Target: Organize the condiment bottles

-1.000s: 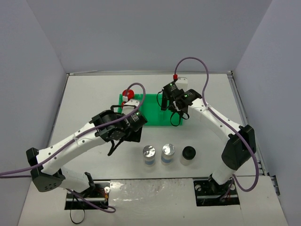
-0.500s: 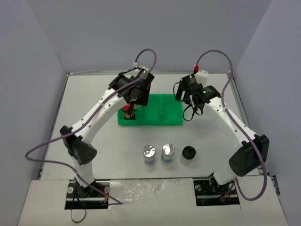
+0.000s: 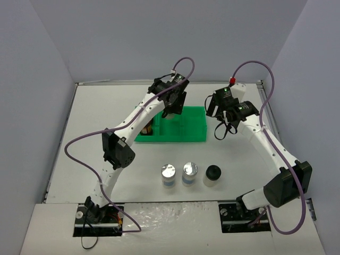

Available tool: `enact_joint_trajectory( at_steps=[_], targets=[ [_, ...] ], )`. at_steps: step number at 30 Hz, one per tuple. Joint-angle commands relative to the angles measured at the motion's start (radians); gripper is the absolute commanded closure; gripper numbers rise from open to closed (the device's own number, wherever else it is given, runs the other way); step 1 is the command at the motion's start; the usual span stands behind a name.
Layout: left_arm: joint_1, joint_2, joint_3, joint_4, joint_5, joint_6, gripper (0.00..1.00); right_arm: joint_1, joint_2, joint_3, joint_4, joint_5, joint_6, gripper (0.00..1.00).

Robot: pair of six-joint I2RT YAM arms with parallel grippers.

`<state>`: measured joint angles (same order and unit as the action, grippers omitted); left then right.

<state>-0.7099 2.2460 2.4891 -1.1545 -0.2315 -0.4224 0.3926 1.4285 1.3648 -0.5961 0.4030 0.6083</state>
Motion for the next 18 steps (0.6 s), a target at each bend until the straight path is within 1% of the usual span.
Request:
enact_joint_trajectory(
  at_steps=[1,6,18],
  targets=[
    [0.022,-0.038,-0.021,0.097,0.022,0.018,1.0,-0.005,-0.047,-0.006,0.016,0.01,0.004,0.06],
    [0.028,-0.017,-0.069,0.151,0.047,0.022,1.0,-0.007,-0.059,-0.022,0.016,0.01,0.007,0.05],
    [0.056,0.084,-0.043,0.17,0.087,0.024,1.0,-0.008,-0.075,-0.04,0.016,0.011,0.013,0.05]
  ],
)
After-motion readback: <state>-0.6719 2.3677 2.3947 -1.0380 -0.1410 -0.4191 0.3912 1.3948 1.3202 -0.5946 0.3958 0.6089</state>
